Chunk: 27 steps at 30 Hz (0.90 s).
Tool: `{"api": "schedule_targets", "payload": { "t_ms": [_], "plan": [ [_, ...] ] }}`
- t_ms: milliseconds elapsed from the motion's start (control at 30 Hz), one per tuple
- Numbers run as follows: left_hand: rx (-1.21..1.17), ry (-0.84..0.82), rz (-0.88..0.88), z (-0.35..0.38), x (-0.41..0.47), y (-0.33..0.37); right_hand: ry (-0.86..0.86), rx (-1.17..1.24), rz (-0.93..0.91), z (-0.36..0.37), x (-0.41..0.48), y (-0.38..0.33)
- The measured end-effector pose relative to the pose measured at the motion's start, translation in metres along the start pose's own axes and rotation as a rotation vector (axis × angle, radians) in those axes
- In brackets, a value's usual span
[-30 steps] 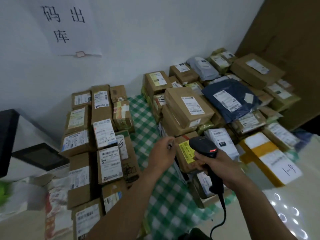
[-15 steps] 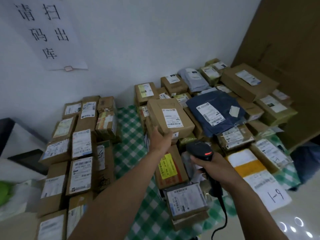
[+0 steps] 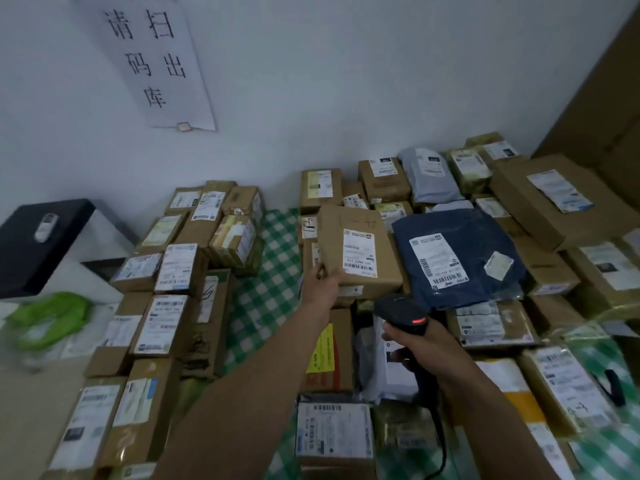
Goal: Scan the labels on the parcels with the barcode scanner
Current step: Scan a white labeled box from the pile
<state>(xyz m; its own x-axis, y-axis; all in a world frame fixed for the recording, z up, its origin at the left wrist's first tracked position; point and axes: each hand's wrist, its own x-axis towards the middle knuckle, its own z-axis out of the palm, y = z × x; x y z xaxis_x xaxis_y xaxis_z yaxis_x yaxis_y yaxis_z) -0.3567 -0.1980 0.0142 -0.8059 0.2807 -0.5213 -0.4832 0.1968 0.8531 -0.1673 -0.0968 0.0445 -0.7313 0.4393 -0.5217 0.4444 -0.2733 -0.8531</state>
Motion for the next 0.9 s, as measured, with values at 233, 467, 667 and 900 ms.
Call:
{"api": "schedule_targets", "payload": {
  "t_ms": [233, 467, 667, 900],
  "plan": [
    [-0.054, -0.002, 0.020, 0.001, -0.018, 0.001, 0.000, 0.000, 0.009, -0.003, 0.004, -0.006],
    [-0.247, -0.026, 0.051, -0.044, -0.045, -0.039, 0.129, -0.039, -0.148, 0.004, -0.004, -0.004],
    [-0.314, -0.197, 0.084, -0.089, -0.079, -0.068, 0.213, -0.015, -0.262, 0.032, -0.023, -0.008],
    [-0.037, -0.299, 0.206, -0.119, -0.091, -0.084, 0.142, -0.062, -0.323, 0.056, -0.051, 0.000]
  ]
}}
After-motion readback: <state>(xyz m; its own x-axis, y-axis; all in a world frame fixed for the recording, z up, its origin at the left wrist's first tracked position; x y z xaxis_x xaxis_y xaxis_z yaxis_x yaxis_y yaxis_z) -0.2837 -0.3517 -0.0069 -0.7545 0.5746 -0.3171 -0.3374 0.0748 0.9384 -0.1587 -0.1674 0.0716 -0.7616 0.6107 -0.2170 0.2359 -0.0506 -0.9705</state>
